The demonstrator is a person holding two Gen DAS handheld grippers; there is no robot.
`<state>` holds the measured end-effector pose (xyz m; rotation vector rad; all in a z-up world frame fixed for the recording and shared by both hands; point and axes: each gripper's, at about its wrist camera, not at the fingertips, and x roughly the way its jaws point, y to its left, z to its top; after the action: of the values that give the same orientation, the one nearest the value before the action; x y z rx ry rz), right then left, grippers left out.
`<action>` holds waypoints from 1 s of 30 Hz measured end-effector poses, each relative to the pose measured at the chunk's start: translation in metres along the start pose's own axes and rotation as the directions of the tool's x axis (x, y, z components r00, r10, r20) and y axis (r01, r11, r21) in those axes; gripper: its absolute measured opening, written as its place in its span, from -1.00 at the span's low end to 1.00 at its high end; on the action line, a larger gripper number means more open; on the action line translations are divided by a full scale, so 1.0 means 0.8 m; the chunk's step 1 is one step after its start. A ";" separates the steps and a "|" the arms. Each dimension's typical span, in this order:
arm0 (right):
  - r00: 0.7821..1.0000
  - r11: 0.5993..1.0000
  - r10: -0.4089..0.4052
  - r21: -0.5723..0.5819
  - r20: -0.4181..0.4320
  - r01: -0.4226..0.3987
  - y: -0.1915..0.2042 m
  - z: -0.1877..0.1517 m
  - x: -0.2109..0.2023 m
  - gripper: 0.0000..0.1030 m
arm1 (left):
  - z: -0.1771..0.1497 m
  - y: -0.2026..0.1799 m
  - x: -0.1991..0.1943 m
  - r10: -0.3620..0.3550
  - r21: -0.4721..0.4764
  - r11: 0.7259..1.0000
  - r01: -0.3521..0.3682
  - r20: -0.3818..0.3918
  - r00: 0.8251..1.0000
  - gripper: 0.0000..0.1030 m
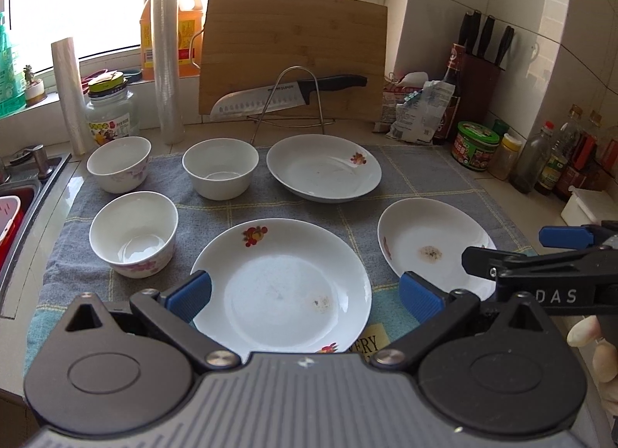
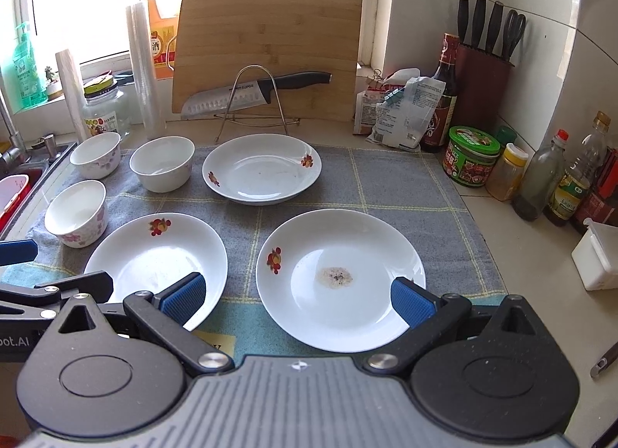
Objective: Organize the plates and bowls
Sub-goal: 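Grasp the rim of the brown-stained white plate with the right gripper and lift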
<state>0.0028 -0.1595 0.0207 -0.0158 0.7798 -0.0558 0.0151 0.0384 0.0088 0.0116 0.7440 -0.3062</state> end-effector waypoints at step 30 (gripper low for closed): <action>0.995 0.995 0.091 0.048 -0.045 -0.089 -0.157 -0.006 0.089 1.00 | -0.051 -0.145 0.138 -0.199 0.322 0.917 0.235 -0.141 0.970 0.99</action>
<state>0.0443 -0.2887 -0.0286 0.0647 0.8250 0.0114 0.0319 -0.0970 -0.0837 0.2735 0.7919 -0.6488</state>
